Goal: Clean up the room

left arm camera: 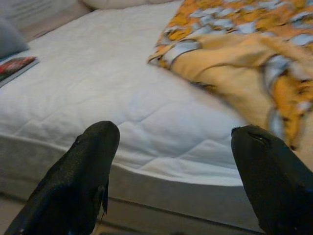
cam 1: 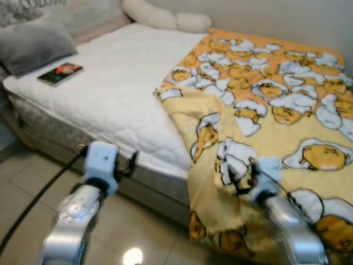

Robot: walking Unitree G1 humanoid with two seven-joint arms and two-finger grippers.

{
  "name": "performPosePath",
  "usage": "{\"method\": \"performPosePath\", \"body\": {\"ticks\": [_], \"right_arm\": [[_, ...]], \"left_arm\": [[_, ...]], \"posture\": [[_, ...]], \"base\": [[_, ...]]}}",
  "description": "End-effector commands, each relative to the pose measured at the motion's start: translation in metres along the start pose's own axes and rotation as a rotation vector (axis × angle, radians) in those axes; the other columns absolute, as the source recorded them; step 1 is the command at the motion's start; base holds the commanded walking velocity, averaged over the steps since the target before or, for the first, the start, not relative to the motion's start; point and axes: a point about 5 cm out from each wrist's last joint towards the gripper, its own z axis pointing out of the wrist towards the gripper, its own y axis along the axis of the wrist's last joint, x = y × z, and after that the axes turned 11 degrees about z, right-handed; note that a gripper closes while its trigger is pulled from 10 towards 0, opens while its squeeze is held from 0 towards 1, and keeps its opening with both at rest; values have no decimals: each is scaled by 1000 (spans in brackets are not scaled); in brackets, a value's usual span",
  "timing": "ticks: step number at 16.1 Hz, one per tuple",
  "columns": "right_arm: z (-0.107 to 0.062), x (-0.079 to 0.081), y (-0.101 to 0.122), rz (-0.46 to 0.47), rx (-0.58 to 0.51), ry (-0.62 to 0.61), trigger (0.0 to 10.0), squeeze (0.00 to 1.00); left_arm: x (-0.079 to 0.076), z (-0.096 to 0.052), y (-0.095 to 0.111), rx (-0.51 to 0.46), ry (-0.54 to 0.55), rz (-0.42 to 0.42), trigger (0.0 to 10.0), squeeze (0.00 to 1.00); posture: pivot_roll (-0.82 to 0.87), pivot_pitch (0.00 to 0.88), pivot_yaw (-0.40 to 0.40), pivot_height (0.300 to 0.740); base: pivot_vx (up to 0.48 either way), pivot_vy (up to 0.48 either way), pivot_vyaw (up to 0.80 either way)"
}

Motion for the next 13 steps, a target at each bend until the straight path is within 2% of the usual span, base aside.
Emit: {"method": "performPosePath", "body": {"ticks": [1,5,6,7,11,12,13], "right_arm": [[-3,-12,5,-20,-7,-37,10000,0],[2,-15,5,-18,18,-85,10000,0],[7,-12,5,-29,40,-60,10000,686],[9,-11,6,-31,47,-54,10000,1000],[27,-4,6,-81,132,-3,10000,1000],[39,-3,6,-120,188,14,10000,1000],[44,-3,6,-139,213,20,10000,1000]], "left_arm": [[-6,3,5,-15,-23,-4,10000,0],[-7,4,5,-3,-47,15,10000,0],[-6,5,5,-4,-52,26,10000,0],[-6,5,5,-1,-56,26,10000,0],[-4,6,6,18,-89,59,10000,0],[-6,6,8,25,-135,64,10000,0],[-8,5,8,29,-161,63,10000,0]], "posture": [[-101,0,-27,740],[-111,0,-25,740],[-113,0,-25,740],[-113,0,-25,740],[-115,0,-32,740],[-107,0,-42,740],[-107,0,-43,740]], "base": [[251,0,0],[0,0,0],[0,0,0],[0,0,0],[0,0,0],[0,0,0],[0,0,0]]}}
